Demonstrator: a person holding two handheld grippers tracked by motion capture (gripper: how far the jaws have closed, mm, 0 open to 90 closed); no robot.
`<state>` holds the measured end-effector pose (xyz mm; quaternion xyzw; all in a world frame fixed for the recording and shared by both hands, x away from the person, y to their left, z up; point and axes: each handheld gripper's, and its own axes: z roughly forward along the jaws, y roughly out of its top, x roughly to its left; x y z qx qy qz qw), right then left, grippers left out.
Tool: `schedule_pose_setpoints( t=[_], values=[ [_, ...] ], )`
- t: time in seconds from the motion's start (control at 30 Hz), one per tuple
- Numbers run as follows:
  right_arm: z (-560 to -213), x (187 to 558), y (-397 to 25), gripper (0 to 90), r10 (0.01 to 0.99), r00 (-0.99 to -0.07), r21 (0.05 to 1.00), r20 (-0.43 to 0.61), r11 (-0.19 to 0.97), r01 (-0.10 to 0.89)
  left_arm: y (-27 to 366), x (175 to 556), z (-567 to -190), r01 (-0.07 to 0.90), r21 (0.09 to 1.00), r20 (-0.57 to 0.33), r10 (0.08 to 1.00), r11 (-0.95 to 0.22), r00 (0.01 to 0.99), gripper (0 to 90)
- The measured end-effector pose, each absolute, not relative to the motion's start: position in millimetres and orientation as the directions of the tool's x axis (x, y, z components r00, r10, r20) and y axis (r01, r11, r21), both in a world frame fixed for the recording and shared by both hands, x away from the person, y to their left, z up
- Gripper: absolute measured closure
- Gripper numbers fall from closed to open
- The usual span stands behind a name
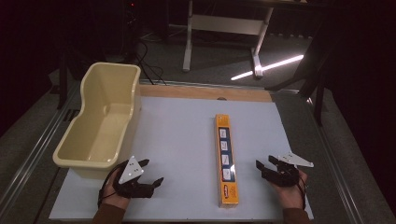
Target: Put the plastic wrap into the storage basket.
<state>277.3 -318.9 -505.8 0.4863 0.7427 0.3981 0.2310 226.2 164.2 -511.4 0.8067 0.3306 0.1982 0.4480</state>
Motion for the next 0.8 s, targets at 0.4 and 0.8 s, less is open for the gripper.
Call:
schedule_pose_setpoints(
  t=[0.4,0.8],
  values=[
    [-499.5,278.0,-306.8,36.2,0.893,-0.447,0.82,0.062,0.21,0.533,161.3,226.6,-512.9,0.357,0.847,0.025,0.701,-0.393,0.713,18.7],
    [-489.5,290.6,-272.2,26.7,0.876,-0.472,0.783,0.096,0.227,0.579,159.6,226.2,-513.8,0.35,0.846,0.033,0.695,-0.402,0.718,18.7]
  ],
)
